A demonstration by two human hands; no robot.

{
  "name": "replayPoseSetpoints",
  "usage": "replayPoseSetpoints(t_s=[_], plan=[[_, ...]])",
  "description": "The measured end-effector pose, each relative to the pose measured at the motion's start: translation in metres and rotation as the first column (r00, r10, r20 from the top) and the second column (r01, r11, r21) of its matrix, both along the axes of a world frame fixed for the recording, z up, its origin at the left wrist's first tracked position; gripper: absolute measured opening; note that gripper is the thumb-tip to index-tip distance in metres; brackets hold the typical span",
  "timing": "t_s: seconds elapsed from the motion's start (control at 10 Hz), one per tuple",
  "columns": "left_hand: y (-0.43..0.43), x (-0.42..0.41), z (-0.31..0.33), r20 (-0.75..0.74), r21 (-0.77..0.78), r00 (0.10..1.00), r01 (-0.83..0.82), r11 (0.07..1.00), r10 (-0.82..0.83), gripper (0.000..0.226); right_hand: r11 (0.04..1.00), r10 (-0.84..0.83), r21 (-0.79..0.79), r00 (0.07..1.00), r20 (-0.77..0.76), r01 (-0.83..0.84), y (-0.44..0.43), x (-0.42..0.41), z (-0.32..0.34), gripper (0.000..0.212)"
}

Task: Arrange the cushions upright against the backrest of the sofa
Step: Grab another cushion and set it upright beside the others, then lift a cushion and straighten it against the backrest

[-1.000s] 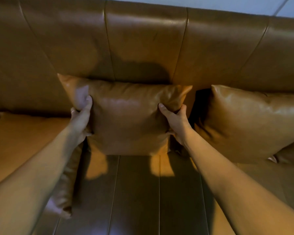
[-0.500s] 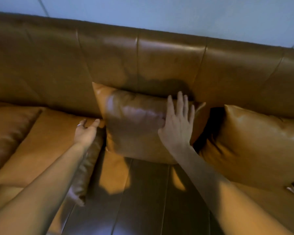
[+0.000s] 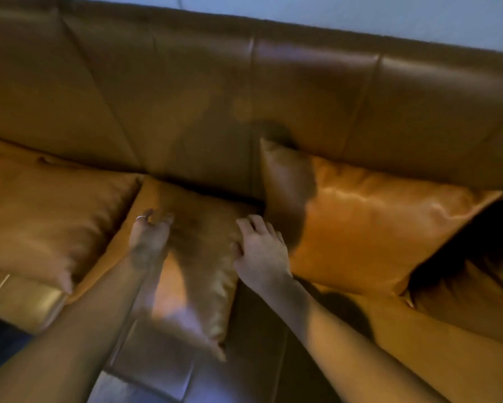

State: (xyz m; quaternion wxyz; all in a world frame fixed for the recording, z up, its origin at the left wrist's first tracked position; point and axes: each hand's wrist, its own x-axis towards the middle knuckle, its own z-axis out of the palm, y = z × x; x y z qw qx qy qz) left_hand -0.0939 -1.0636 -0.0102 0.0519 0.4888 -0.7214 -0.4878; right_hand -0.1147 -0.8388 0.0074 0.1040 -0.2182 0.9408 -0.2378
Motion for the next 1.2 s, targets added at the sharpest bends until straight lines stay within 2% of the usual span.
replayPoseSetpoints(t_s=[0.1, 0.2, 0.3, 0.4, 0.5, 0.6, 0.8, 0.9, 1.2], plan=[[-0.049, 0.001, -0.015, 0.049, 0.034, 0.997, 0.064, 0.997, -0.065, 0.062, 0.975, -0.208, 0.008, 0.909, 0.360, 0.221, -0.051, -0.003, -0.027, 0.053], [-0.078, -0.001, -0.028, 0.085, 0.059, 0.994, 0.067, 0.996, -0.072, 0.065, 0.918, -0.353, 0.044, 0.765, 0.539, 0.394, -0.074, -0.016, -0.061, 0.053], [-0.106, -0.007, -0.045, 0.117, 0.073, 0.987, 0.106, 0.992, -0.114, 0.063, 0.767, -0.525, 0.103, 0.527, 0.668, 0.633, -0.086, -0.026, -0.093, 0.061], [-0.123, -0.013, -0.057, 0.119, 0.118, 0.982, 0.133, 0.984, -0.147, 0.070, 0.639, -0.566, 0.118, 0.360, 0.742, 0.760, -0.087, -0.030, -0.105, 0.076], [-0.137, -0.022, -0.068, 0.124, 0.209, 0.986, 0.087, 0.974, -0.114, 0.088, 0.507, -0.448, 0.046, 0.217, 0.867, 0.861, -0.084, -0.027, -0.118, 0.094], [-0.142, -0.027, -0.074, 0.135, 0.256, 0.986, 0.059, 0.965, -0.096, 0.095, 0.486, -0.385, 0.007, 0.207, 0.899, 0.874, -0.083, -0.030, -0.120, 0.089], [-0.148, -0.029, -0.058, 0.106, 0.327, 0.990, 0.053, 0.944, -0.092, 0.107, 0.488, -0.409, -0.097, 0.325, 0.853, 0.868, -0.084, -0.031, -0.106, 0.068], [-0.153, -0.031, -0.033, 0.034, 0.310, 0.998, 0.044, 0.950, -0.057, 0.113, 0.484, -0.363, -0.190, 0.394, 0.844, 0.854, -0.087, -0.037, -0.089, 0.063], [-0.156, -0.035, 0.036, -0.150, 0.294, 0.988, 0.008, 0.956, 0.037, 0.140, 0.520, -0.290, -0.350, 0.547, 0.785, 0.779, -0.092, -0.071, -0.022, 0.076]])
